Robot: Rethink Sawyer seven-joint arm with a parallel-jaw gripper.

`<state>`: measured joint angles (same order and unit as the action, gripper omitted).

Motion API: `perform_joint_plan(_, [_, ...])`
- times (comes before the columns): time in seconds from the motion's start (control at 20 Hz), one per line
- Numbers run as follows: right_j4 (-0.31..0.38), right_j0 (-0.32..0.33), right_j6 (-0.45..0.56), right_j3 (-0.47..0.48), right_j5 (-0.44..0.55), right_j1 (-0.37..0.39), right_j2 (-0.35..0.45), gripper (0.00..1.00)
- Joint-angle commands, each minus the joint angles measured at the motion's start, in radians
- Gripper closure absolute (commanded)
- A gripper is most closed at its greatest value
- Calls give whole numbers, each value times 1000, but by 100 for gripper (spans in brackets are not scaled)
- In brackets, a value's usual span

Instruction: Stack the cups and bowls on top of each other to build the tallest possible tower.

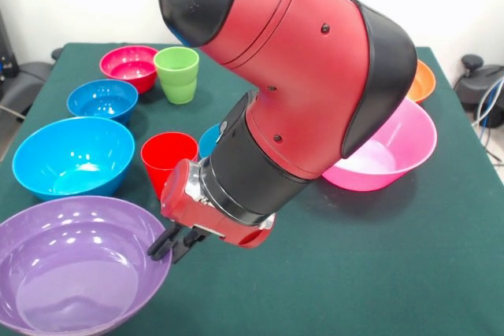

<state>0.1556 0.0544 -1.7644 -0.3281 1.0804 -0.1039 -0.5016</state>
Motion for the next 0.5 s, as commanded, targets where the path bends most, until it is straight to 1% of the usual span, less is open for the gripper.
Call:
perform_joint_plan(0.05, [34,1,225,17,18,-18,44,100])
perform_joint_plan(0.4, [36,1,202,21,5,-31,42,100])
perform_joint_plan(0.5, [41,-6,185,-7,-16,-22,44,100])
